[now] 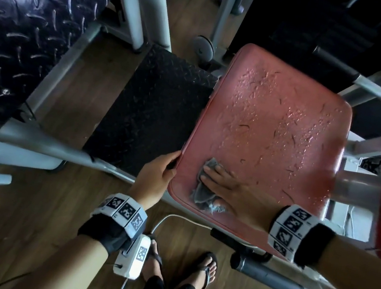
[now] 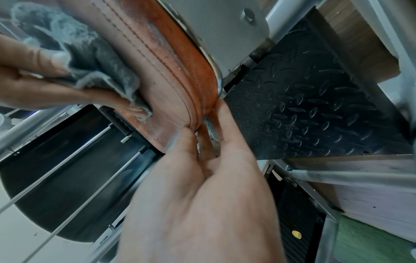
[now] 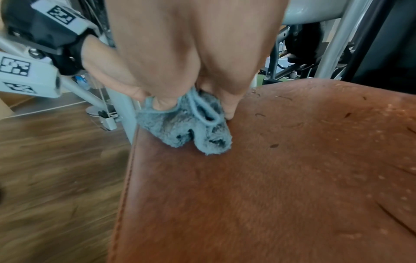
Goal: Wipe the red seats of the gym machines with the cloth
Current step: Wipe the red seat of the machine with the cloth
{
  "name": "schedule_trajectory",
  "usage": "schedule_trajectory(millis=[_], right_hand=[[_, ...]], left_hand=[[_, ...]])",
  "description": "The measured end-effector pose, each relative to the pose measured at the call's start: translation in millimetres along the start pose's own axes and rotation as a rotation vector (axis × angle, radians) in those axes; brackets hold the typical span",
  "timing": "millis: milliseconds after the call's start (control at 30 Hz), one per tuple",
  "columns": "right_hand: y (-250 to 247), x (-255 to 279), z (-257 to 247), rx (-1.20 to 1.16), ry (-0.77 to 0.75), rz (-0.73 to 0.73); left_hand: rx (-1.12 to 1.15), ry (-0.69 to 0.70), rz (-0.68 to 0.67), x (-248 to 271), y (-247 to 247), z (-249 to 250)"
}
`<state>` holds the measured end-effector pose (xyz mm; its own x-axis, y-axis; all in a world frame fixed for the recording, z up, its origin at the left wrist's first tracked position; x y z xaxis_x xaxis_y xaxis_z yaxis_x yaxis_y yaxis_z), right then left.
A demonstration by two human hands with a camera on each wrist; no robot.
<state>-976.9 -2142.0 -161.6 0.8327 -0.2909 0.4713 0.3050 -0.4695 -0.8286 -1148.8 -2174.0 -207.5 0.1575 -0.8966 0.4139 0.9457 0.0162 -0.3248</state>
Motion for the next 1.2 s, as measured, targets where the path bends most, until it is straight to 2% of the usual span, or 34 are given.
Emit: schedule_trajectory(millis=[67, 200, 367, 533, 633, 733, 800, 1000, 1067, 1133, 1200], right_hand=[[-6, -8, 6, 0.041, 0.025, -0.036], [-17, -16, 12, 0.080, 0.076, 0.004], [14, 3, 0, 0.040, 0.027, -0.097], [1, 3, -4, 0.156, 0.201, 0.012], [-13, -12, -2, 0.097, 0.209, 0.072], [-29, -29, 17, 0.016, 0.291, 0.085], [-51, -46, 34, -0.062, 0.356, 0.187], [-76, -112, 99, -0.088, 0.544, 0.169], [-80, -117, 89, -0.064, 0.491, 0.214], [-82, -110, 59, -0.002, 0.342, 0.220], [-80, -96, 38, 0.027, 0.257, 0.260]], left_hand=[[0.016, -0.020, -0.019, -3, -1, 1], [-0.016, -0.012, -0.027, -4, -3, 6], [-0.047, 0.015, -0.018, -2, -2, 8], [-0.049, -0.003, -0.014, -2, -2, 7], [-0.019, -0.021, -0.006, -3, -3, 5], [0.012, -0.030, -0.001, -4, -4, 3], [0.022, -0.032, 0.005, -4, -3, 1], [-0.031, 0.051, 0.066, -2, -5, 7], [-0.038, 0.038, 0.085, -1, -7, 6], [-0.027, 0.022, 0.097, 1, -6, 5], [-0.037, 0.001, 0.098, 3, -5, 7]])
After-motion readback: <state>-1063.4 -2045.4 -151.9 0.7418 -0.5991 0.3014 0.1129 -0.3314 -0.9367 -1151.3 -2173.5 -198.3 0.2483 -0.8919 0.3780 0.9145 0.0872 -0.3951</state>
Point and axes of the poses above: each hand's wrist, its own x-axis away from the middle knuckle, its own y-axis out of the palm, z = x × y, the point moved 9 cm from there along -x, towards the middle knuckle, and after that the axes turned 3 degrees about x, right-handed, at the moved point
